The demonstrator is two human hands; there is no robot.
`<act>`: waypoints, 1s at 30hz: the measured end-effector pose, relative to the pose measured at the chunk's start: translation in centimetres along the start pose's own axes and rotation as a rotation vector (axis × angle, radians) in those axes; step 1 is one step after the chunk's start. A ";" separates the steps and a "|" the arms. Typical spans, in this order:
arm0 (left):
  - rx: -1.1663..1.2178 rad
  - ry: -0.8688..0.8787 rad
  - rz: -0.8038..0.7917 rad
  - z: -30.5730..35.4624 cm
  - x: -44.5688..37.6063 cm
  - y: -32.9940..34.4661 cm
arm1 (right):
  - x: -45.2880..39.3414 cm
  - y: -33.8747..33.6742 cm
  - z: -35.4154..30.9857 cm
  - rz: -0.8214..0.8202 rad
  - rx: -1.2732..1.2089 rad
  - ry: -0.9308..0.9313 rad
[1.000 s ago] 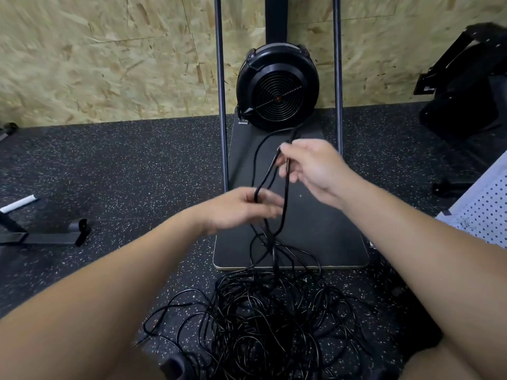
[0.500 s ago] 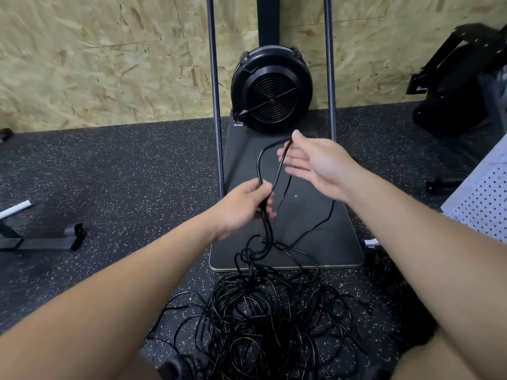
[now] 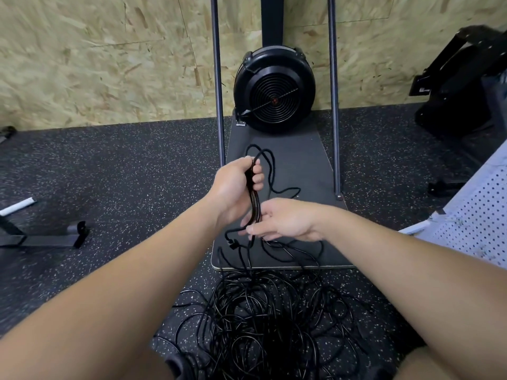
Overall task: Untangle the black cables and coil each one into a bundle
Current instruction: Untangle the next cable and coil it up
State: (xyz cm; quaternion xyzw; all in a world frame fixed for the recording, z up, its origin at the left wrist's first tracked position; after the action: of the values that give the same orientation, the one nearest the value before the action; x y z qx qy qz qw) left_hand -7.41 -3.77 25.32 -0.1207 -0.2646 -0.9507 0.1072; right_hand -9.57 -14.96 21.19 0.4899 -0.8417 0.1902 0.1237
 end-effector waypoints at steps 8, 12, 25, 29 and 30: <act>0.044 0.028 0.019 1.5 -1.0 -1.9 | 0.2 -1.1 -2.5 0.180 -0.104 -0.180; -0.307 -0.093 -0.051 0.8 -0.6 -2.6 | 0.6 -3.5 -3.6 0.273 -0.187 -0.214; -0.785 0.020 -0.259 -3.6 1.5 -0.9 | 2.6 -10.5 -3.2 0.623 -0.584 -0.052; -0.833 0.027 -0.277 -4.9 1.8 -0.4 | 1.7 -10.6 -1.6 0.653 -0.823 0.003; -0.840 0.016 -0.277 -5.3 1.8 -0.3 | 1.7 -10.6 -1.4 0.651 -0.852 0.003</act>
State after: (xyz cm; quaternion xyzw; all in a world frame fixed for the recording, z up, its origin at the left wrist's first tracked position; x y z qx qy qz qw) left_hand -10.12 -6.55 21.31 -0.1098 0.1318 -0.9821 -0.0776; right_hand -1.14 -20.39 25.21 0.1098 -0.9526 -0.1389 0.2475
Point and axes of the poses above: each hand's wrist, its own x-axis away from the middle knuckle, its own y-axis out of the palm, z = x × y, the point moved 7 cm from there along -x, towards the middle knuckle, and after that the axes turned 3 degrees about -y, right-handed, at the moved point
